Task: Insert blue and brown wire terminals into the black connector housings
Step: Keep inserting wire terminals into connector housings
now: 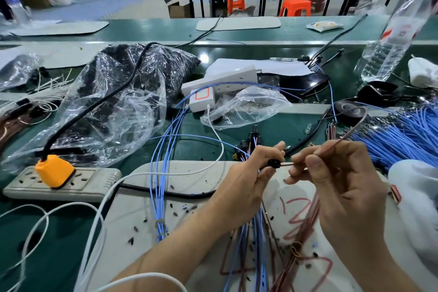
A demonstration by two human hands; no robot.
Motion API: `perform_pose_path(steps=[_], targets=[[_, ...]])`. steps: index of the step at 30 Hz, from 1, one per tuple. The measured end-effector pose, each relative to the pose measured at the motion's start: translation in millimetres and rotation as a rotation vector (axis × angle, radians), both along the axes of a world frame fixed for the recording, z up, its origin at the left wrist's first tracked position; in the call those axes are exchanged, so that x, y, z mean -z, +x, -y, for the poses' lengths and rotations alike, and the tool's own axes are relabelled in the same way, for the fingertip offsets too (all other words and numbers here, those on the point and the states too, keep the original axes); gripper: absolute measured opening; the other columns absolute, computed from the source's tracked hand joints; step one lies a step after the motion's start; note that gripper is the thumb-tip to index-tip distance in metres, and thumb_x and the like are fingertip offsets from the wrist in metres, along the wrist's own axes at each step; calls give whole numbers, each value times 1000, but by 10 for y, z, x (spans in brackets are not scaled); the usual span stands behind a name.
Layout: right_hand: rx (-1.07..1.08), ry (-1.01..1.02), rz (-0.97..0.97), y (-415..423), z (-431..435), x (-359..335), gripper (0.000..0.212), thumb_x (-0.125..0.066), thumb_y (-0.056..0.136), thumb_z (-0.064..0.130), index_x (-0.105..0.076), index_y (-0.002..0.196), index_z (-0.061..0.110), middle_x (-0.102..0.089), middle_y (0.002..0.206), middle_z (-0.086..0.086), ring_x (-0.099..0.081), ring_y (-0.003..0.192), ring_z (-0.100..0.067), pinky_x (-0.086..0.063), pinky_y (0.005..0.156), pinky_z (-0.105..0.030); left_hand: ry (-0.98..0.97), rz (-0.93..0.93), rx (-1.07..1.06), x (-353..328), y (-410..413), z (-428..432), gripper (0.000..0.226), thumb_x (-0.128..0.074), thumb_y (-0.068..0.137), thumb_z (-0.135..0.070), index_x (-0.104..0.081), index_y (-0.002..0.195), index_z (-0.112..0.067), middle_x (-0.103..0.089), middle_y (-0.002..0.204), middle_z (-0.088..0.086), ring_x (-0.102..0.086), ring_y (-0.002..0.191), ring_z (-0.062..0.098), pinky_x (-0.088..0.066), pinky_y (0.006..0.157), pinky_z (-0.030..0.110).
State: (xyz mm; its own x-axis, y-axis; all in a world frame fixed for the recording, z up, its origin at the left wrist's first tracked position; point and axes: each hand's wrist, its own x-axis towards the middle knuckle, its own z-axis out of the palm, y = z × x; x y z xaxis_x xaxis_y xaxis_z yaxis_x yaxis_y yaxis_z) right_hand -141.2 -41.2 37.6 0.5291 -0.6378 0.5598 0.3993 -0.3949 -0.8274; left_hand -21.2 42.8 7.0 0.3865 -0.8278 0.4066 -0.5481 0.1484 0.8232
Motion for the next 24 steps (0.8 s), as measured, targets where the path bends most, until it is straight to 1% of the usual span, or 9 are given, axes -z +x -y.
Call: perform_pose_path(steps=[6, 9, 11, 14, 16, 18, 21, 22, 24], targets=[[21, -48, -24, 7, -3, 11, 10, -56, 90, 18, -51, 91, 27, -66, 85, 3, -68, 68, -14, -56, 64, -21, -22, 47, 11, 2, 9, 4, 17, -42, 98, -3, -51, 112, -5, -48, 141, 6, -45, 131, 9, -38, 103, 17], [27, -84, -90, 13, 16, 33, 10, -57, 89, 22, -50, 87, 30, -66, 86, 5, -68, 69, -14, -56, 65, -21, -71, 109, -11, -12, 0, 7, 16, -46, 96, 0, -54, 110, -1, -55, 134, 6, -54, 122, 12, -41, 99, 20], [25, -131, -168, 17, 40, 61, 15, -60, 86, 18, -52, 84, 30, -64, 87, 9, -66, 74, -13, -56, 64, -23, -90, 128, -36, -14, -1, 8, 17, -49, 94, 2, -56, 109, 0, -62, 121, 8, -59, 111, 14, -45, 94, 23], [53, -261, -270, 45, 58, 94, 18, -66, 81, 10, -56, 81, 24, -56, 90, 10, -61, 80, -13, -55, 64, -25, -101, 181, -82, -22, -3, 5, 17, -52, 93, -3, -59, 108, 1, -64, 103, 9, -61, 95, 17, -46, 85, 21], [41, -222, -288, 55, 62, 121, 27, -71, 80, 3, -57, 85, 26, -57, 95, 5, -62, 82, -11, -54, 68, -23, -121, 188, -111, -21, -5, 7, 16, -55, 91, -3, -60, 106, -1, -64, 99, 7, -60, 92, 15, -44, 84, 17], [-49, -82, -286, 59, 66, 139, 39, -69, 79, -1, -55, 90, 34, -61, 93, 7, -65, 81, -12, -53, 73, -20, -160, 131, -135, -27, -4, 10, 16, -58, 88, -1, -60, 103, -4, -63, 98, 3, -59, 92, 10, -44, 85, 16], [-92, 15, -304, 68, 69, 160, 50, -71, 78, -6, -54, 90, 39, -65, 92, 9, -66, 76, -11, -52, 71, -15, -201, -71, -58, -64, -28, 8, 16, -60, 87, -3, -58, 100, -12, -56, 101, 3, -58, 93, 17, -50, 83, 30], [-90, 26, -303, 72, 67, 155, 46, -73, 77, 0, -54, 89, 39, -66, 90, 10, -67, 75, -10, -52, 70, -15, -208, -124, -34, -81, -43, 6, 17, -61, 87, -3, -57, 99, -14, -54, 100, 2, -57, 91, 18, -49, 82, 30], [-89, 56, -281, 73, 52, 135, 29, -73, 72, 21, -57, 87, 40, -68, 88, 8, -68, 74, -9, -52, 70, -14, -223, -234, 7, -98, -65, 0, 20, -62, 85, -2, -56, 96, -17, -54, 94, -1, -55, 88, 14, -46, 82, 27]])
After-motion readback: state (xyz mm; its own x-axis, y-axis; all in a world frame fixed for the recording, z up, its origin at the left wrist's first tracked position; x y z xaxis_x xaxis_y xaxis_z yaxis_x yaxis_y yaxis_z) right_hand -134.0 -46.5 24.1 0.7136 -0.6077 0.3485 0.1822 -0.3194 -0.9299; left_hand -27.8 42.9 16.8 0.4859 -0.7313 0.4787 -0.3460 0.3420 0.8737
